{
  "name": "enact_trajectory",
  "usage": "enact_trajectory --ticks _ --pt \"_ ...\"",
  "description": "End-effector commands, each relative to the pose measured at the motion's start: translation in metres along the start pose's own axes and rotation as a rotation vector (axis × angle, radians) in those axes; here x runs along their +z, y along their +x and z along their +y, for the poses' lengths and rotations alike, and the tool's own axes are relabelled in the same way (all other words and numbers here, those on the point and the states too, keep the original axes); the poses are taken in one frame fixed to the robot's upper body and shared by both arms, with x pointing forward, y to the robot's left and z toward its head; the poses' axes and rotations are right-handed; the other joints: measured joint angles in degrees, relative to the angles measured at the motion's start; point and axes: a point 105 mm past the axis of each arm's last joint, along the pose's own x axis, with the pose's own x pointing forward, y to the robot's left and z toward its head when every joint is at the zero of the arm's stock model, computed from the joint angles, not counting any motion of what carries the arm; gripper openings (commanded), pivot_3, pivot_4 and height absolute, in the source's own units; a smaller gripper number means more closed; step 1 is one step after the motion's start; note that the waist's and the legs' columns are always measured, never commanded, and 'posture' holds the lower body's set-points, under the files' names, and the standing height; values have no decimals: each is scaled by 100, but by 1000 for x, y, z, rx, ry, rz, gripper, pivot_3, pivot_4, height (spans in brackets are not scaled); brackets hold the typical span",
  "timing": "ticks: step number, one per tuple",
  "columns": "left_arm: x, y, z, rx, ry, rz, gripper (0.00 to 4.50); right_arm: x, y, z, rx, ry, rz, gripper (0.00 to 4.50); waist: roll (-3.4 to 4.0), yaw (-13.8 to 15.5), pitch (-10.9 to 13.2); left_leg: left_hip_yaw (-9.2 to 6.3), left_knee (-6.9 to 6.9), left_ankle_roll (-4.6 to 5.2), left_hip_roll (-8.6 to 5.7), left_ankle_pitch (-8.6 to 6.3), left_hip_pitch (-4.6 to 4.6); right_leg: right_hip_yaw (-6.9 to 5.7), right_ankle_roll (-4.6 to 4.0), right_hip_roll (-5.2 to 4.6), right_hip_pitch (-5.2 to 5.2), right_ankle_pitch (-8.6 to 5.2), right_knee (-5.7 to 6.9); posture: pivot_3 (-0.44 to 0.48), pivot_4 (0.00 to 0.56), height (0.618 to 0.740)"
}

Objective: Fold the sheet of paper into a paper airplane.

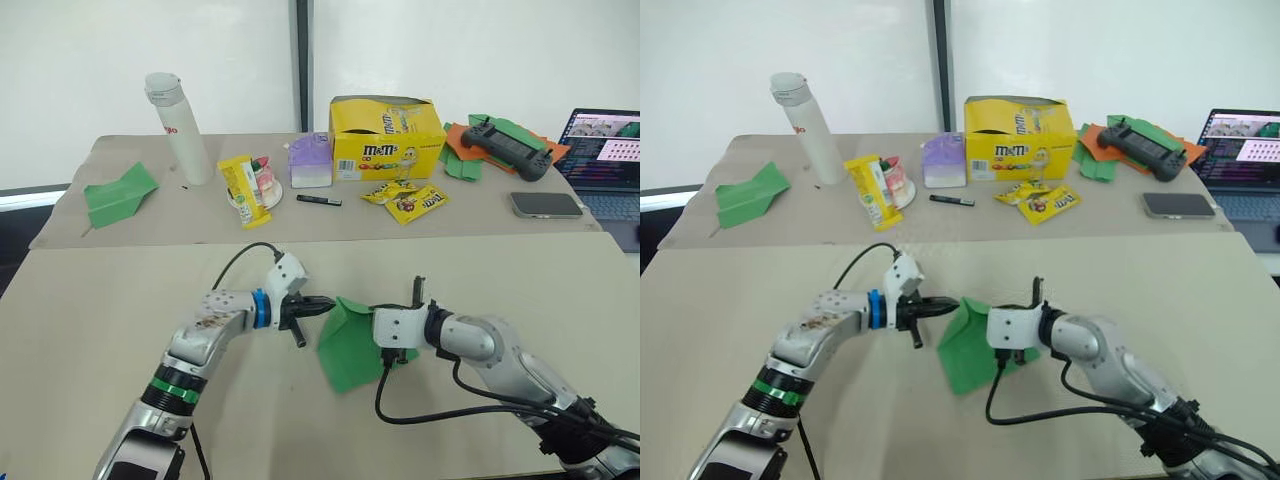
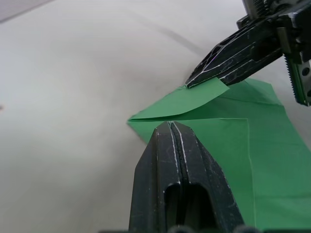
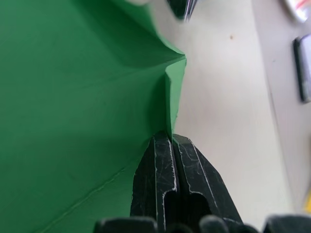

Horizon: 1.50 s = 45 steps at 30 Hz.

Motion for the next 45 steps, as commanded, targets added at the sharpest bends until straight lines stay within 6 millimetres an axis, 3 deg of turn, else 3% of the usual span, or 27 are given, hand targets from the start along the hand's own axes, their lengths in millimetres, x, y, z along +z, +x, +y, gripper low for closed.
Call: enact_trajectory --ticks 1,6,11,15,23,27,31,34,41,45 --pt "-3 5 2 32 4 11 0 8 -4 -9 -53 -120 -19 39 0 -2 0 1 0 -1 0 0 1 0 0 0 0 0 1 0 150 740" --pt "12 13 15 137 24 -88 0 7 -4 -8 -61 -169 -9 39 0 5 0 2 1 -6 0 3 3 -1 -1 1 1 0 6 0 150 740" --pt "21 26 -5 86 22 -168 0 9 -4 -6 -65 -188 -11 39 0 16 0 2 3 -7 -4 5 1 -1 -1 -2 2 0 4 0 150 740" --pt "17 29 -11 69 11 -150 0 10 -5 -7 -72 -208 -10 39 0 1 0 2 3 -8 -2 5 2 0 -1 1 2 0 6 0 150 740" --pt "11 10 -8 55 4 -116 0 -9 -8 -12 -95 -160 82 39 0 0 0 4 2 -10 -1 6 5 0 -2 2 2 0 10 0 150 740" --pt "29 -2 -22 -48 -12 -192 0 -11 -8 -12 -99 -159 94 39 0 -1 0 3 2 -10 0 6 5 0 -2 2 2 0 10 0 150 740" --pt "50 3 -17 -10 -29 -289 0 -10 -7 -11 -90 -167 89 39 0 45 0 1 5 -10 -2 6 5 -1 -2 -2 6 0 9 0 150 740" --pt "48 13 -12 33 -32 -279 0 -8 -6 -12 -90 -173 84 39 0 44 0 6 10 -11 -4 7 5 -1 -2 -1 8 0 10 0 150 740" --pt "14 34 -10 91 -13 -79 0 -5 -8 -20 -121 -197 85 39 0 5 0 10 8 -11 -4 7 5 -1 -2 5 5 0 12 0 150 740" --pt "10 38 -14 85 -43 -76 0 0 -8 -27 -138 -228 70 39 0 4 0 10 9 -11 -4 7 5 -1 -2 3 5 0 12 0 150 740"
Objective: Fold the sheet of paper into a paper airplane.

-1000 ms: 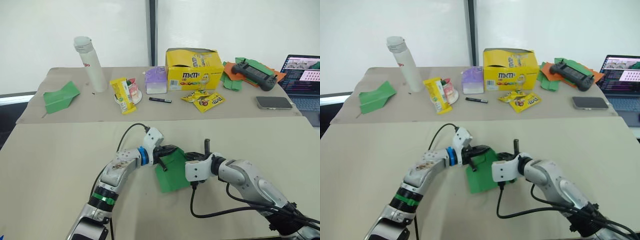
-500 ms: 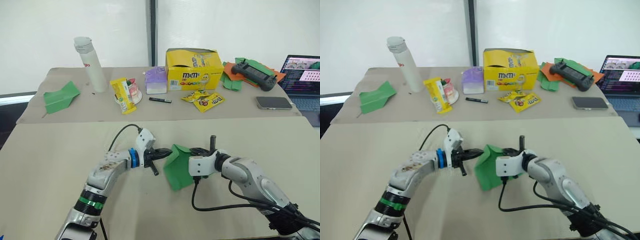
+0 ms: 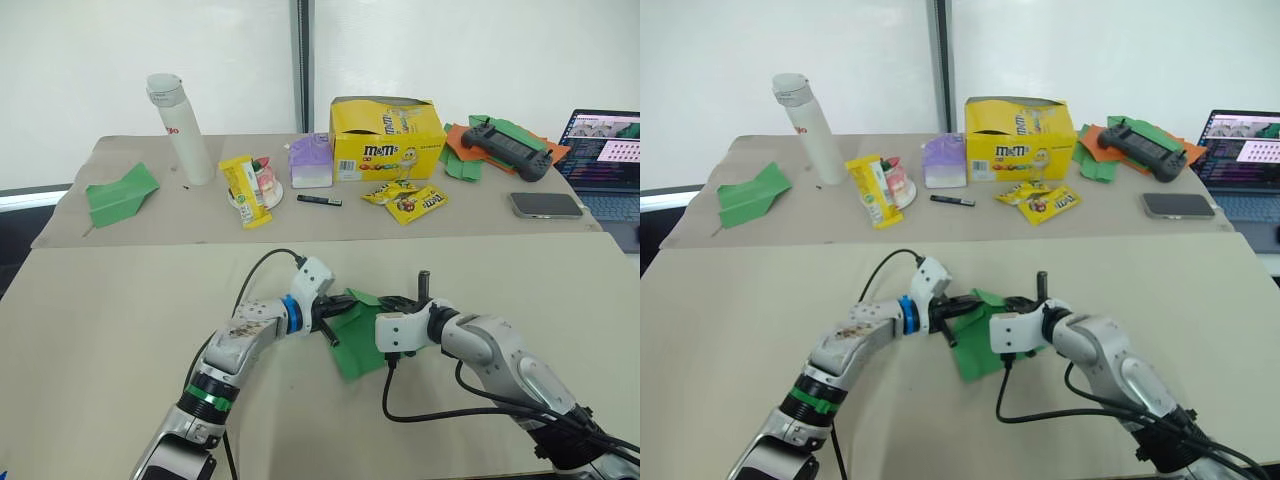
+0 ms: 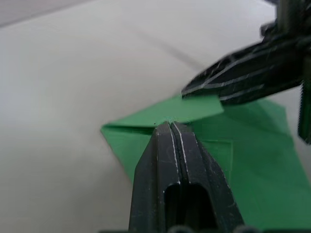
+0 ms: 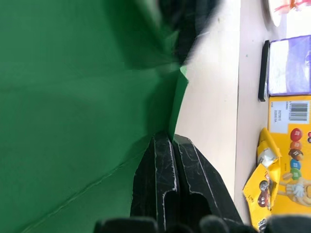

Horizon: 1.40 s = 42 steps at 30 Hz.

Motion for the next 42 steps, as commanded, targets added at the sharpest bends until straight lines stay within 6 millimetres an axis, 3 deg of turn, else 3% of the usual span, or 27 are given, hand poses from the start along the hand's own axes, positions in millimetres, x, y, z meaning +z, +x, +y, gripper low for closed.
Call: enact_trajectory --ticks 1,12,13,19,22,24,30,37,42 --pt "5 2 -3 -1 3 -19 0 7 -4 -19 -71 -41 -27 39 0 0 0 -1 0 0 1 0 0 0 0 0 0 0 0 0 150 740" --pt "-3 2 -2 17 -17 0 0 10 -4 -18 -59 -49 -40 39 0 0 0 -1 0 0 1 0 1 0 0 0 0 0 1 0 150 740" --pt "-4 2 -2 16 -19 0 0 10 -4 -16 -49 16 -48 39 0 0 0 -1 0 0 0 0 1 0 0 0 0 0 1 0 150 740" --pt "-5 2 -2 12 -22 4 0 8 -12 -16 -35 84 -59 1941 0 1 0 -4 1 0 1 0 1 0 0 -1 1 0 1 0 150 740" --pt "-6 1 0 12 -18 9 0 18 -27 -27 -46 286 -165 2957 0 21 0 -4 0 0 1 0 -1 -2 0 -1 2 0 -1 0 150 740" --pt "-7 0 0 11 -16 11 0 17 -39 -28 -17 354 -185 2957 1 15 0 -9 0 0 4 0 1 1 0 -1 3 0 0 0 150 740" --pt "-4 0 -1 -4 -9 -4 0 -13 -61 -22 4 577 -111 2957 1 35 0 -11 2 1 2 0 5 1 0 -3 10 0 0 0 150 740" --pt "4 -9 -2 -27 5 -24 0 -4 -44 -22 9 696 -148 2957 1 -14 0 -7 0 1 8 0 5 2 0 3 3 0 4 0 150 740" --pt "3 -16 -2 -9 0 -21 0 -13 -46 -25 4 748 -125 2957 1 32 -1 -10 2 1 1 0 1 2 0 -6 3 0 1 0 150 740"
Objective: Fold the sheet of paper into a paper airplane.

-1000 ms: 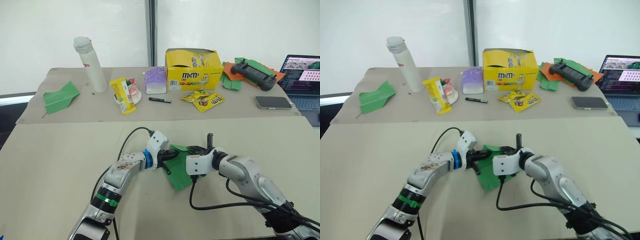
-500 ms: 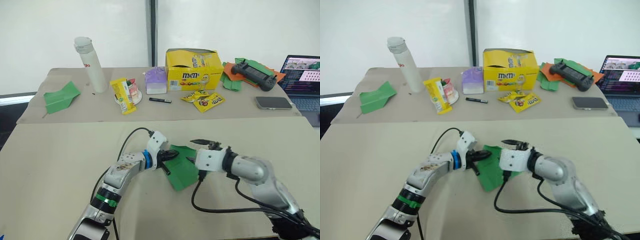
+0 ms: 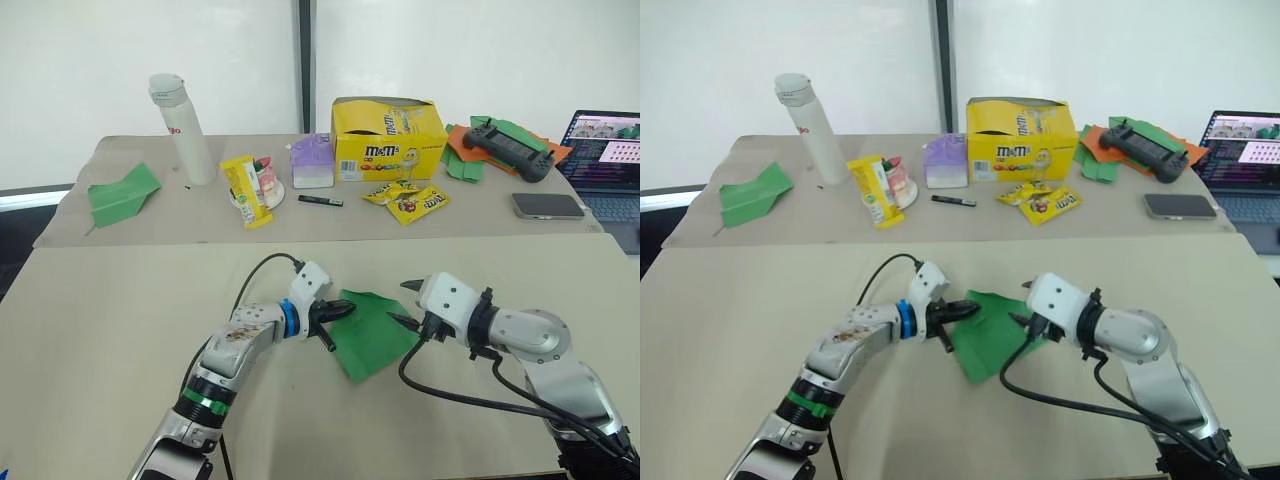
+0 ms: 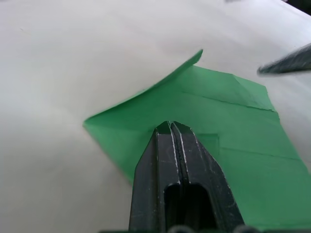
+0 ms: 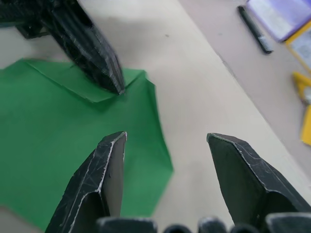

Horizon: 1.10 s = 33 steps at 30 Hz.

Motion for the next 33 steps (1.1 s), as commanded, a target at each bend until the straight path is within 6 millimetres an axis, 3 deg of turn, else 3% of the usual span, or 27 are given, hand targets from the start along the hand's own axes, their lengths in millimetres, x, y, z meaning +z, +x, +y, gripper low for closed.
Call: enact_trajectory --ticks 1,9,12,15,16,18,20,22,26,33 --pt "8 -5 -5 -8 2 -35 0 11 -6 -13 -29 11 -47 2957 0 6 0 0 0 0 0 0 0 1 0 -1 0 0 -1 0 150 740" --pt "2 -5 -6 9 -16 -20 0 26 16 -7 35 8 -106 2957 0 -20 0 2 -1 0 3 0 3 -1 0 4 0 0 1 0 150 740" --pt "1 -7 -5 24 -16 -21 0 46 24 -15 19 181 -212 2957 0 -39 0 0 -2 0 5 0 1 -1 0 6 -2 0 1 0 150 740" --pt "0 -9 -3 41 -17 -17 0 63 23 -35 -41 363 -329 2201 1 -35 0 -7 -2 0 8 0 1 8 -2 5 -7 1 8 0 150 740" --pt "0 -9 -3 44 -19 -17 0 65 22 -42 -70 411 -350 1759 1 -32 0 -10 -1 0 6 0 2 7 -2 4 -7 1 9 0 150 740" --pt "0 -9 -3 49 -22 -17 0 51 27 -63 -200 504 -308 1075 1 -11 0 -12 -1 0 2 0 3 7 -2 2 -5 1 9 0 150 740" --pt "0 -10 -3 52 -22 -17 0 31 37 -68 -268 578 -208 375 1 15 0 -12 0 -1 0 0 3 7 -3 1 -6 2 9 0 150 740" --pt "0 -10 -3 53 -21 -18 0 18 45 -61 -278 702 -144 23 2 14 -1 -11 -2 -1 1 0 3 7 -3 2 -8 2 10 0 150 740" --pt "1 -9 -2 56 -19 -19 0 10 57 -37 -226 826 -77 23 5 -29 -3 -7 -11 -1 4 0 -3 12 -6 3 -27 1 23 0 150 740" --pt "3 -7 -2 46 -26 -21 0 -3 55 3 -153 807 17 23 6 -33 -2 -4 -10 0 2 0 -2 12 -4 2 -24 0 22 0 150 740"
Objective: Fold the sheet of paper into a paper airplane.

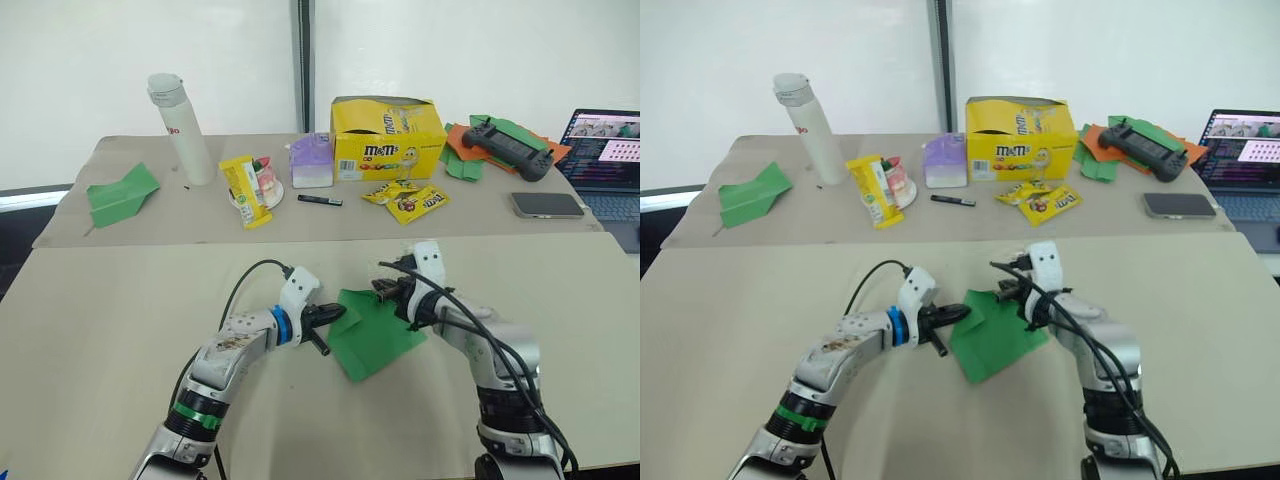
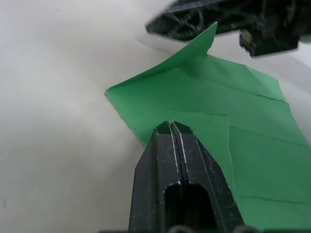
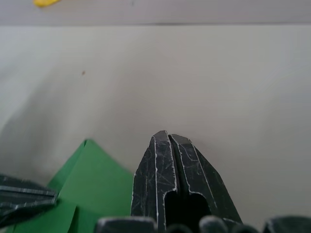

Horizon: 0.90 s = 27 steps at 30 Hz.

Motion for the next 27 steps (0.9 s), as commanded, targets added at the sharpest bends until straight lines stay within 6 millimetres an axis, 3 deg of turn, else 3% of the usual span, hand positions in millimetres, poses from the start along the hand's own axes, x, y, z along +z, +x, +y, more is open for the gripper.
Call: enact_trajectory --ticks 1,9,15,21,23,27 --pt "10 0 -3 -26 4 -24 0 -7 -7 12 27 -66 19 23 1 -10 -1 0 0 0 1 0 0 -1 0 1 0 0 0 0 150 740" --pt "40 0 14 -4 -71 -111 0 -16 -6 16 5 -162 33 23 0 -22 -1 5 1 0 3 0 14 -7 1 8 14 -1 0 0 150 740" --pt "53 24 15 -22 -35 -128 0 -27 -3 19 -13 -222 64 23 -1 -15 -1 7 1 0 0 0 15 -6 1 6 18 -1 -3 0 150 740" --pt "34 42 25 42 80 -6 0 -23 -3 19 -37 -223 36 23 -1 -33 -1 7 0 0 -5 0 18 -7 1 9 19 -1 -3 0 150 740" --pt "17 42 27 55 151 92 0 -12 -3 21 -38 -247 -17 23 -2 -36 -1 6 0 0 -5 0 18 -7 1 9 19 -1 -2 0 150 740" --pt "4 39 26 60 131 136 0 13 -3 32 -5 -256 -133 23 -1 -30 -1 4 1 0 -2 0 18 -5 1 7 20 -1 -2 0 150 740"
